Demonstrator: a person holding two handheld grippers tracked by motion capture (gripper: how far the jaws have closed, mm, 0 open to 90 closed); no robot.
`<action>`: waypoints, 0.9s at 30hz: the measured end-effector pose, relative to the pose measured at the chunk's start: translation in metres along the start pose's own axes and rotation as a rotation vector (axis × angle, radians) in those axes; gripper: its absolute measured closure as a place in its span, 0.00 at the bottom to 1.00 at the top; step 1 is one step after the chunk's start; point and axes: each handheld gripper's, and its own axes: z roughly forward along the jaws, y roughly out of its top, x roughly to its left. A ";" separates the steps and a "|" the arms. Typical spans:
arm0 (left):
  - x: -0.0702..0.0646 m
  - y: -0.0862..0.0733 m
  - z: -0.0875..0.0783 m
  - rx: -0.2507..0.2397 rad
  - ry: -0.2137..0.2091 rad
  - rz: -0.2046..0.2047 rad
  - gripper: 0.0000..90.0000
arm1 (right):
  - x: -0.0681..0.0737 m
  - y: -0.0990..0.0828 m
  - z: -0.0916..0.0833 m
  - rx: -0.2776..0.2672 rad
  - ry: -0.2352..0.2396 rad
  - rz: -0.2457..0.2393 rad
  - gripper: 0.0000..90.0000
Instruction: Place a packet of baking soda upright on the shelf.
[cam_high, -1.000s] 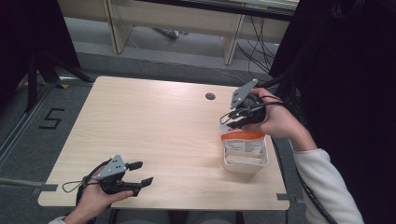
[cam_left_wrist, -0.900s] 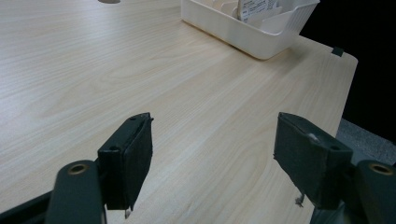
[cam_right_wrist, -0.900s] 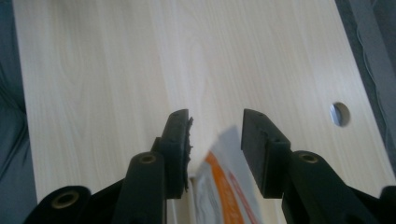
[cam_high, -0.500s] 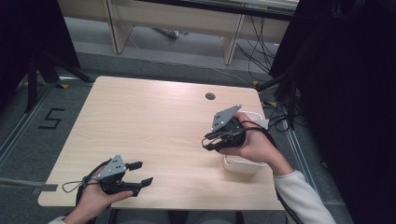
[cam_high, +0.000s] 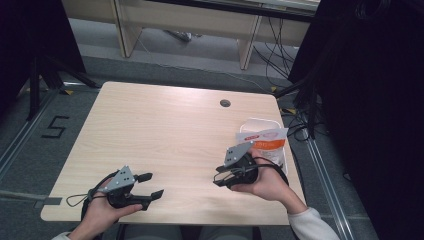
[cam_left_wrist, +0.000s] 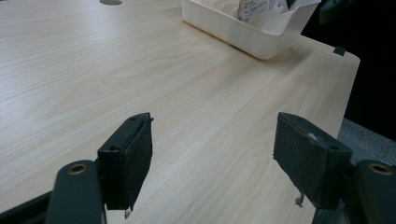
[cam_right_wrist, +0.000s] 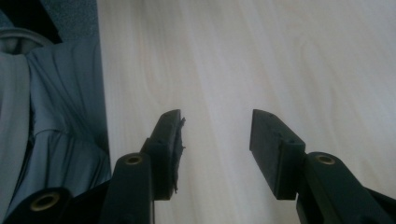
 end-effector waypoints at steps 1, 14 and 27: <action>0.000 0.000 0.000 0.002 -0.002 0.002 0.31 | 0.004 -0.005 0.004 0.004 0.002 0.004 0.61; 0.000 0.000 0.000 0.001 -0.005 -0.005 0.31 | 0.031 -0.043 0.027 -0.089 -0.001 0.105 0.60; 0.005 -0.003 0.002 0.019 -0.003 -0.024 0.30 | 0.040 -0.064 0.033 -0.108 -0.023 0.144 0.60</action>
